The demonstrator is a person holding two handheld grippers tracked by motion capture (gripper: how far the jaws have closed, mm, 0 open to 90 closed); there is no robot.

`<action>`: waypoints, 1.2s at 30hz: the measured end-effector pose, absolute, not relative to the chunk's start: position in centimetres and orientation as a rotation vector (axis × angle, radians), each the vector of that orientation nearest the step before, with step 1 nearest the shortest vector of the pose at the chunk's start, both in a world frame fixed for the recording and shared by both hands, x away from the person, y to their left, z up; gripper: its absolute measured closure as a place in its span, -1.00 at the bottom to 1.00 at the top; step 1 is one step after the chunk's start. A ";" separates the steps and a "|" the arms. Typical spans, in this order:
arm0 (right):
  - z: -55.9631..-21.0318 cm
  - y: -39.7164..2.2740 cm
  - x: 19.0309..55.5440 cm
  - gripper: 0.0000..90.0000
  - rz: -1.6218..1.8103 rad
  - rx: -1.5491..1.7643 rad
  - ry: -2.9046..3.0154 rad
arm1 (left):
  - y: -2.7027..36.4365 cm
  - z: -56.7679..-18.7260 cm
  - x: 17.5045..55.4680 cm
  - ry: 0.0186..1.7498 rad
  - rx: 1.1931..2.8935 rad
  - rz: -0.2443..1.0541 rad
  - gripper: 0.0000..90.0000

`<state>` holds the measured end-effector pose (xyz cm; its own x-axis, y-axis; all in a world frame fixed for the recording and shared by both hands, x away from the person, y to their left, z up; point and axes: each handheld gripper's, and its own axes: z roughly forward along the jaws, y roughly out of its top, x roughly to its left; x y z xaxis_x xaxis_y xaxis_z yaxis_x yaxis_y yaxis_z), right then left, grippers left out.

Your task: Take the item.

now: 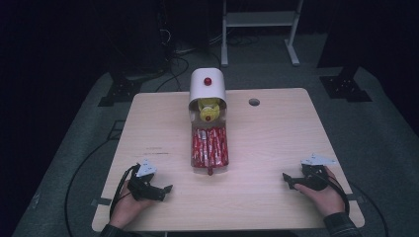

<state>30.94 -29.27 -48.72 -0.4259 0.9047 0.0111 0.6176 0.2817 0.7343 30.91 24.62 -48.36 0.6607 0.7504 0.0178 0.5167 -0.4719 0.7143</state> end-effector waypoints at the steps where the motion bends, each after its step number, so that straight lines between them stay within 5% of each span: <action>1: -48.7 -29.3 30.9 -0.70 0.951 1.363 2.150 | 24.6 -48.4 30.9 0.975 2.180 0.433 -1.00; 15: -47.7 -29.6 31.1 -0.44 0.948 1.389 2.192 | 24.6 -48.4 30.9 0.978 2.178 0.430 -1.00; 36: -46.5 -29.2 31.2 -0.38 0.983 1.369 2.207 | 24.6 -48.4 30.9 0.977 2.178 0.430 -1.00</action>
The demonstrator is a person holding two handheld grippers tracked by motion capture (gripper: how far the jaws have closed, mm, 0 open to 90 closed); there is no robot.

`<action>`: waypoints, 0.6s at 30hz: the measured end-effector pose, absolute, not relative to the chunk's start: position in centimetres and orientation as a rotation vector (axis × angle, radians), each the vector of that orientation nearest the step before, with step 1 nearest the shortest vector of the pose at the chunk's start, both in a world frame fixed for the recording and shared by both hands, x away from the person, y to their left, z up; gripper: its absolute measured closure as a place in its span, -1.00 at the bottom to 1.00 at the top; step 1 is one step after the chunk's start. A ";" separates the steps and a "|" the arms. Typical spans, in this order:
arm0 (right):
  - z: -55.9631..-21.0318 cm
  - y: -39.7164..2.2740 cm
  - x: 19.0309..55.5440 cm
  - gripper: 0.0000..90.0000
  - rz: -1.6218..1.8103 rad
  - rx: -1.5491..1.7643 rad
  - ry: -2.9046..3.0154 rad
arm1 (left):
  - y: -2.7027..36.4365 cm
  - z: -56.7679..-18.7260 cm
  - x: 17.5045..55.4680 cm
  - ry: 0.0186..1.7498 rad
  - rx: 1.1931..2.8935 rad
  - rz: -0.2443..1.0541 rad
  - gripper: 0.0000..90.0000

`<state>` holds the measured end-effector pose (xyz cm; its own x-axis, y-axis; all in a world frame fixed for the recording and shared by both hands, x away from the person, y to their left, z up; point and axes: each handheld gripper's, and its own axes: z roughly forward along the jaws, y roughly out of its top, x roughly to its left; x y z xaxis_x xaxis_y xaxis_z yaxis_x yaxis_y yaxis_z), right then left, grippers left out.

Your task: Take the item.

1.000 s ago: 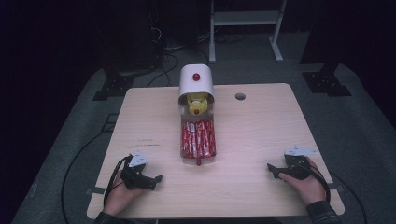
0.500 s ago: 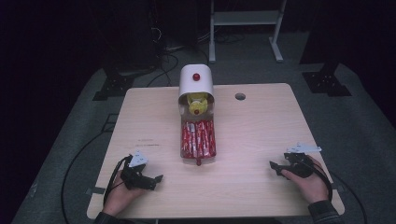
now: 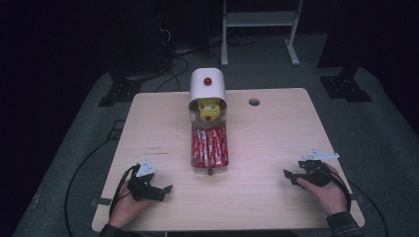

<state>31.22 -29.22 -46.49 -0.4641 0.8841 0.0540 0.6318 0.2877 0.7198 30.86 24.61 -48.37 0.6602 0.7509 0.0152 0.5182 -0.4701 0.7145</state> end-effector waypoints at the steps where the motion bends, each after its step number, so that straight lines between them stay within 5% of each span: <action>1: -46.4 -29.1 31.3 -0.37 0.986 1.364 2.211 | 24.6 -48.4 30.9 0.977 2.179 0.430 -1.00; 18: -45.6 -28.4 31.8 -0.33 1.012 1.340 2.230 | 24.6 -48.4 30.9 0.974 2.180 0.432 -1.00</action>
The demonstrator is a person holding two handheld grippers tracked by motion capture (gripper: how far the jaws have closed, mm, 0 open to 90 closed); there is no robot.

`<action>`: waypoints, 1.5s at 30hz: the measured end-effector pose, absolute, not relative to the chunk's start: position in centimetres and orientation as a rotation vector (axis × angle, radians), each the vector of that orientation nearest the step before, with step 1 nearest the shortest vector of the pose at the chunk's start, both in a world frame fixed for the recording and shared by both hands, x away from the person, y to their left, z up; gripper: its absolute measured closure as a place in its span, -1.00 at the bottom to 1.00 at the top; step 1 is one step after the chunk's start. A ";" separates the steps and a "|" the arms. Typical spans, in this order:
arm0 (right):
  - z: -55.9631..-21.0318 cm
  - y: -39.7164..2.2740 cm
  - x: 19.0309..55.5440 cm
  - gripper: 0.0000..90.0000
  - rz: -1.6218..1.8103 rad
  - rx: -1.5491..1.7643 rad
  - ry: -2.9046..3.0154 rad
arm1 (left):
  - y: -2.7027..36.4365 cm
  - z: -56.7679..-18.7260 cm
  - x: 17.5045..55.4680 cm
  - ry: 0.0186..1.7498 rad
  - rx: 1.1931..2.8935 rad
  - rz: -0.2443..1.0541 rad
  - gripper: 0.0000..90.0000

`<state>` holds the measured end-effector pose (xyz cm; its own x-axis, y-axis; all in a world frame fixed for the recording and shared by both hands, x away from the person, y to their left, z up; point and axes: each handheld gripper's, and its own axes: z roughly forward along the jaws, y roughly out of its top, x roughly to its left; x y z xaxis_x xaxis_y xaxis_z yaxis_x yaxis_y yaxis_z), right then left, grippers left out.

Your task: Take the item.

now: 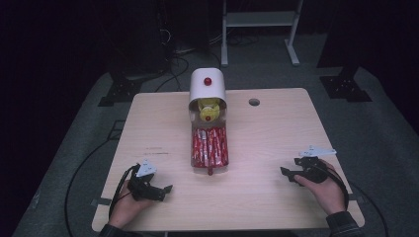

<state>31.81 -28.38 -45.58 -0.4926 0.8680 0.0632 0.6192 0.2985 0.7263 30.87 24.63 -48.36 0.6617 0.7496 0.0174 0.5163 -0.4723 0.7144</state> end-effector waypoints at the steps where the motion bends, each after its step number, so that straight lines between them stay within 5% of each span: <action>1: -45.5 -28.3 31.9 -0.33 1.021 1.342 2.230 | 24.6 -48.4 30.9 0.974 2.181 0.432 -1.00; 45: -42.7 -23.9 34.7 -0.36 1.102 1.224 2.292 | 24.6 -48.4 30.9 0.974 2.183 0.431 -1.00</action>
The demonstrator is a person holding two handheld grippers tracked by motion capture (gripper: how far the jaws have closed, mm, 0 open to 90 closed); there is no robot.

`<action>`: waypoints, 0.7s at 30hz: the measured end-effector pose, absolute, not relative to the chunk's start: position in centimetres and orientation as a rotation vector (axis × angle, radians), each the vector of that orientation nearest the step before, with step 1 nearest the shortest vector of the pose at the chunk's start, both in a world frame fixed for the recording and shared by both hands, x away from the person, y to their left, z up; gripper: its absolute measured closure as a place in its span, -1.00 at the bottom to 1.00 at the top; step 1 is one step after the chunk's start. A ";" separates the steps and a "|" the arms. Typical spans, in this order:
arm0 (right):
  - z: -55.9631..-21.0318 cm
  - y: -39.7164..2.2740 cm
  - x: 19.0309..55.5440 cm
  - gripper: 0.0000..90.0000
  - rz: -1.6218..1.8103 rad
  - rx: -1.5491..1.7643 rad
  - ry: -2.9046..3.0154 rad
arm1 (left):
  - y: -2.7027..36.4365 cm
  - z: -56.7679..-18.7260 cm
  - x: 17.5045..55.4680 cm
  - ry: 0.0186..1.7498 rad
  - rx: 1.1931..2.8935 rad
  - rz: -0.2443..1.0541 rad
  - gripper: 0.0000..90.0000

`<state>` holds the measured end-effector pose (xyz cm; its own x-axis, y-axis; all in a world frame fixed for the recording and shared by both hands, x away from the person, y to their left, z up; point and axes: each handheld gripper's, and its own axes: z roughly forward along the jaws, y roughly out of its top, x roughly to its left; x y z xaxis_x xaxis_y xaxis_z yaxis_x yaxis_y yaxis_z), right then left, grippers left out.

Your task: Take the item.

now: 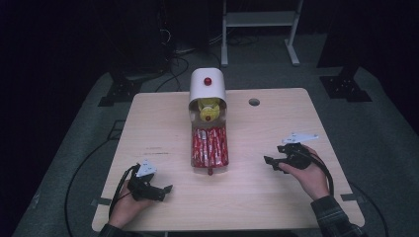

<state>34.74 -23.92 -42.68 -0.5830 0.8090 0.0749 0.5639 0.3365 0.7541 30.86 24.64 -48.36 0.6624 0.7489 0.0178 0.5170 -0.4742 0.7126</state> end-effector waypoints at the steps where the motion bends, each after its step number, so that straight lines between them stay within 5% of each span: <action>1: -42.7 -23.8 34.8 -0.36 1.104 1.217 2.292 | 24.6 -48.4 30.9 0.974 2.183 0.431 -1.00; 21: -41.7 -21.4 35.8 -0.35 1.130 1.164 2.320 | 24.6 -48.4 30.9 0.974 2.183 0.431 -1.00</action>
<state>35.85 -21.42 -41.70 -0.6218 0.7801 0.0699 0.5359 0.3586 0.7643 30.86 24.64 -48.35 0.6625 0.7489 0.0177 0.5171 -0.4743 0.7125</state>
